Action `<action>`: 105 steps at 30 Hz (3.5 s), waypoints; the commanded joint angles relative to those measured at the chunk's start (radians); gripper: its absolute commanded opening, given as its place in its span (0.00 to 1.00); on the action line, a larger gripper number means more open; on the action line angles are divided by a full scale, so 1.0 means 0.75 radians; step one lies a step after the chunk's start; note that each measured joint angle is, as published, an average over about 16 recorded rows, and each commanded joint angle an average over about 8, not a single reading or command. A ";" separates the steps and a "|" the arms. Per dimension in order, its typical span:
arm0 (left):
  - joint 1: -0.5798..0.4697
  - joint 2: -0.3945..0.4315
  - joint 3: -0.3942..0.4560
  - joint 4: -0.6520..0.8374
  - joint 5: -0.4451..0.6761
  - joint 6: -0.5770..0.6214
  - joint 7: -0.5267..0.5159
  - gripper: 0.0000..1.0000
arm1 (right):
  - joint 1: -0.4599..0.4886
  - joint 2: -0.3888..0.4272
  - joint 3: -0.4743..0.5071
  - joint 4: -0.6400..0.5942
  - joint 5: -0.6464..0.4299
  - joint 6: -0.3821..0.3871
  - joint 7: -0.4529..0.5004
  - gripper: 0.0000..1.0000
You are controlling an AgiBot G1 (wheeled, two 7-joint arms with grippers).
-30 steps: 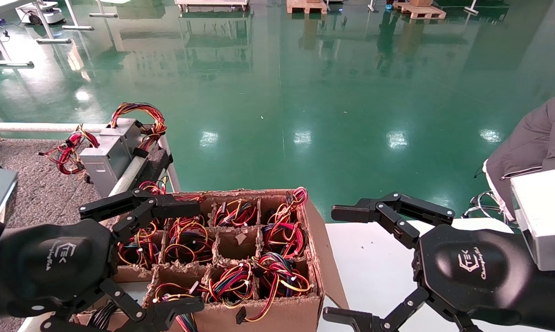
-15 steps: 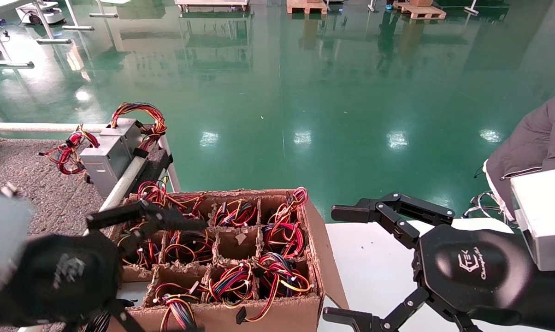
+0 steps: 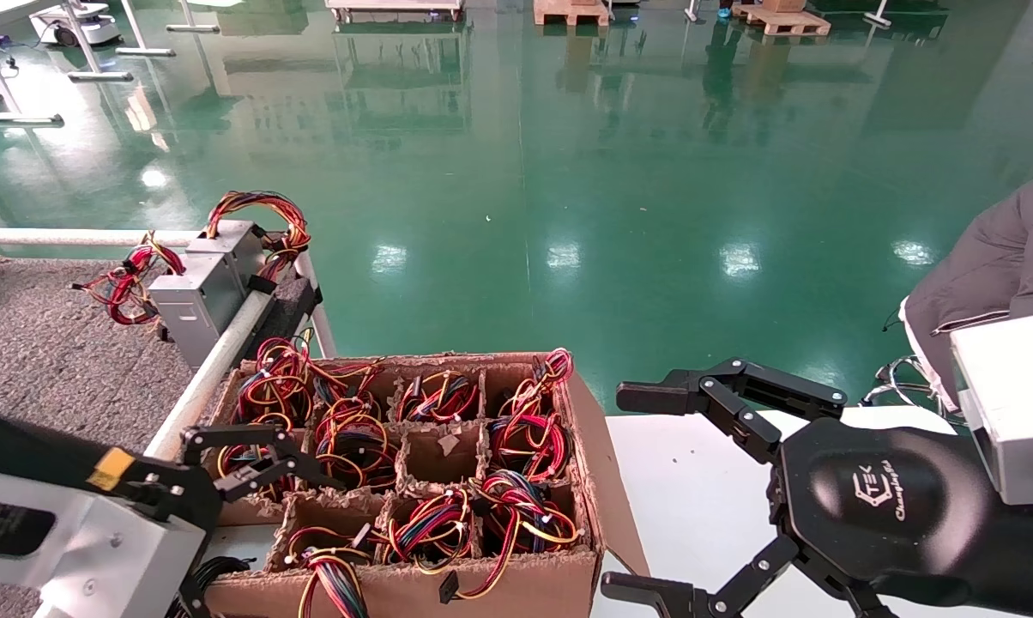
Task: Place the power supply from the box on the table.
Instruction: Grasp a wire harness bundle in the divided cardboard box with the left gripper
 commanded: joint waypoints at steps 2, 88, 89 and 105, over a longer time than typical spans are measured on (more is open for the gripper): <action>-0.078 0.022 0.072 -0.016 0.097 0.015 0.031 1.00 | 0.000 0.000 0.000 0.000 0.000 0.000 0.000 1.00; 0.138 0.021 0.183 -0.038 0.188 -0.230 -0.014 0.00 | 0.000 0.000 0.000 0.000 0.000 0.000 0.000 1.00; 0.141 0.020 0.182 -0.038 0.187 -0.232 -0.012 0.00 | 0.000 0.000 0.000 0.000 0.000 0.000 0.000 1.00; 0.161 0.004 0.154 -0.038 0.149 -0.255 0.001 0.00 | 0.000 0.000 0.000 0.000 0.000 0.000 0.000 1.00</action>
